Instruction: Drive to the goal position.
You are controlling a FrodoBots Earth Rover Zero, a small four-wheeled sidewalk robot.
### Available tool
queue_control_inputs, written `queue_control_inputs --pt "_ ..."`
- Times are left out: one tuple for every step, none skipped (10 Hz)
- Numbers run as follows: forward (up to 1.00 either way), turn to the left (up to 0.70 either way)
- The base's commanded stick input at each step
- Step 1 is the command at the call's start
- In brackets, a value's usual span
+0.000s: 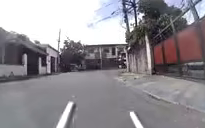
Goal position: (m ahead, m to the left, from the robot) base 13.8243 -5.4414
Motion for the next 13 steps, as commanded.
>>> queue_control_inputs --pt "1.0 0.0" --pt "1.0 0.0" --pt "1.0 0.0" --pt "1.0 0.0" --pt "1.0 0.0" --pt "1.0 0.0" --pt "1.0 0.0" --pt "1.0 0.0" --pt "1.0 0.0" --pt "1.0 0.0" --pt "1.0 0.0" --pt "1.0 0.0" --pt "1.0 0.0"
